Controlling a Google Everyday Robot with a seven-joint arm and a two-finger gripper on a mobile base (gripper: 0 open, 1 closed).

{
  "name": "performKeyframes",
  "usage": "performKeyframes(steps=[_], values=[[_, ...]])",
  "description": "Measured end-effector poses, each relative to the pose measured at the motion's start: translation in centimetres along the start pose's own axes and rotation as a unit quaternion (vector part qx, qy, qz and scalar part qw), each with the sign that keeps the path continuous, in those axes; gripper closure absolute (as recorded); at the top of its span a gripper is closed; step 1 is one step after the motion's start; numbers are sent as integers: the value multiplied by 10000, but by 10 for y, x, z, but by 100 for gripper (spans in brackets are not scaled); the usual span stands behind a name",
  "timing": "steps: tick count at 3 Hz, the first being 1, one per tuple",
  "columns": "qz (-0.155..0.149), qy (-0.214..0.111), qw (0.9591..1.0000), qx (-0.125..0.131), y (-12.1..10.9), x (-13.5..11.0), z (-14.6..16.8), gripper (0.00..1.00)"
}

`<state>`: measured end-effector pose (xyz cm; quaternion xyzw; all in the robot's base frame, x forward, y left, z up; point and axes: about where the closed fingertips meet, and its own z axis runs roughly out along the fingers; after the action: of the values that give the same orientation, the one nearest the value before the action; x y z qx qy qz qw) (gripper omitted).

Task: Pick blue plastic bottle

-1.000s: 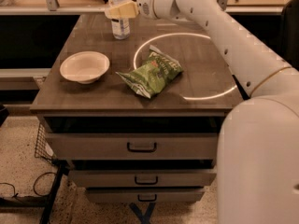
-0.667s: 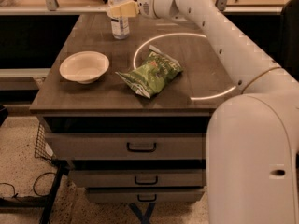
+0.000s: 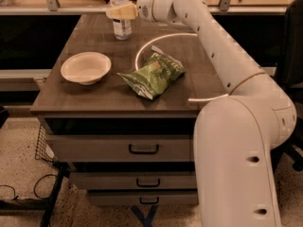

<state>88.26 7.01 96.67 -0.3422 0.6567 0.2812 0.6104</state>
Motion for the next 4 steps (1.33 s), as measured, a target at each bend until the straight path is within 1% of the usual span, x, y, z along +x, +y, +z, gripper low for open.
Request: performKeyframes(steps=[1, 2, 3, 4], values=[[63, -158, 9999, -28, -2, 8, 13, 0], [52, -303, 9995, 60, -5, 13, 23, 0], [-10, -338, 9992, 233, -8, 15, 28, 0], [-58, -323, 9989, 333, -8, 17, 33, 0]])
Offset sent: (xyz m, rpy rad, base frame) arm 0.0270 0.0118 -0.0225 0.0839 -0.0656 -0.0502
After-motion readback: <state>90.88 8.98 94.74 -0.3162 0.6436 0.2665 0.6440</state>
